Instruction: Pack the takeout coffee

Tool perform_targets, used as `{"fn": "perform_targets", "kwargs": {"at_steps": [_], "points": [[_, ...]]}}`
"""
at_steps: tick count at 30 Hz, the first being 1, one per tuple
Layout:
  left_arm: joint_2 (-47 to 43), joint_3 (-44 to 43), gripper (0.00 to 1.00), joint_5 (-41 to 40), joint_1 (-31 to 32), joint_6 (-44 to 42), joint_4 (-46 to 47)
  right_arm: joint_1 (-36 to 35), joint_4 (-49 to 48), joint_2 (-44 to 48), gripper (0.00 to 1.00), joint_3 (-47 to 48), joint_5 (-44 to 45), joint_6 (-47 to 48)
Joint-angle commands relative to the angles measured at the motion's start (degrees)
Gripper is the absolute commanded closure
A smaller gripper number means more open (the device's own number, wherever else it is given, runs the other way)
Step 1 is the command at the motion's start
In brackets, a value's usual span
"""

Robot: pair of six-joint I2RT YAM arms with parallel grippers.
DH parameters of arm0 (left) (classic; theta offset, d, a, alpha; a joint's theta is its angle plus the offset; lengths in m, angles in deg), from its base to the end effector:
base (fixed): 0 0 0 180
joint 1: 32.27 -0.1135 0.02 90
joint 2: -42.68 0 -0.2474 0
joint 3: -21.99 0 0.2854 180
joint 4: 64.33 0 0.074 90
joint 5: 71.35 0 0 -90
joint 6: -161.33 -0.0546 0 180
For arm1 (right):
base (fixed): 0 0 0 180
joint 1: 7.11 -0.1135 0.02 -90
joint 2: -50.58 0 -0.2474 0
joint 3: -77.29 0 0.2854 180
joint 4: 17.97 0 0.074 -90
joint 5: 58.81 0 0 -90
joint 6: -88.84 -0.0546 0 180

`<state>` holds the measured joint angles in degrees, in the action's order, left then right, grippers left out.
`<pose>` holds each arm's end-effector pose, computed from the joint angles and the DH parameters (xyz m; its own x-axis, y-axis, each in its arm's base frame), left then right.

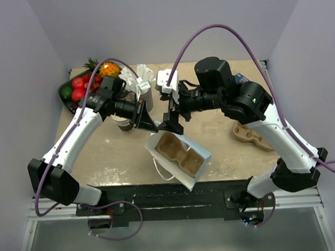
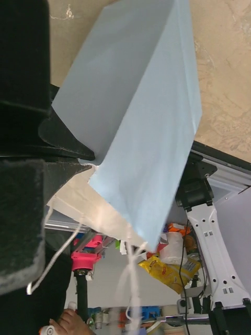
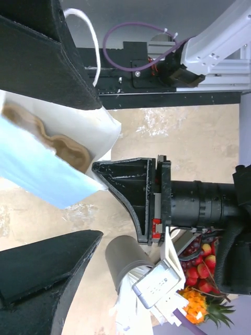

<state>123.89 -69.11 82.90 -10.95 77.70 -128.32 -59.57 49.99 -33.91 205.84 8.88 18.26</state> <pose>0.2808 -0.1624 0.3279 -0.8221 0.2691 -0.5018 0.5622 0.2441 -0.7902 0.1756 0.2625 0.5078 0.0814 -0.3989 -0.9134 -0.9734 0.1653 -0.1589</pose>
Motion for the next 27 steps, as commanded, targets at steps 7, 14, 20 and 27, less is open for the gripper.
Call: {"fn": "perform_targets", "kwargs": {"at_steps": [7,14,20,27], "points": [[1.49,-3.48,1.00,-0.97,-3.47,1.71,-0.53,11.16,10.58,2.48,0.02,-0.05,-1.60,1.67],[2.64,-5.06,1.00,-1.31,-4.88,4.44,-0.08,11.16,10.96,7.58,0.01,-9.36,-9.59,-0.09],[4.13,-7.43,1.00,-6.33,-7.17,6.02,-3.69,11.16,11.31,5.30,0.01,-12.80,-7.41,0.00],[4.40,-7.00,1.00,-4.83,-7.70,8.74,-3.17,11.78,12.63,2.40,0.01,-3.32,-10.03,1.41]]}}
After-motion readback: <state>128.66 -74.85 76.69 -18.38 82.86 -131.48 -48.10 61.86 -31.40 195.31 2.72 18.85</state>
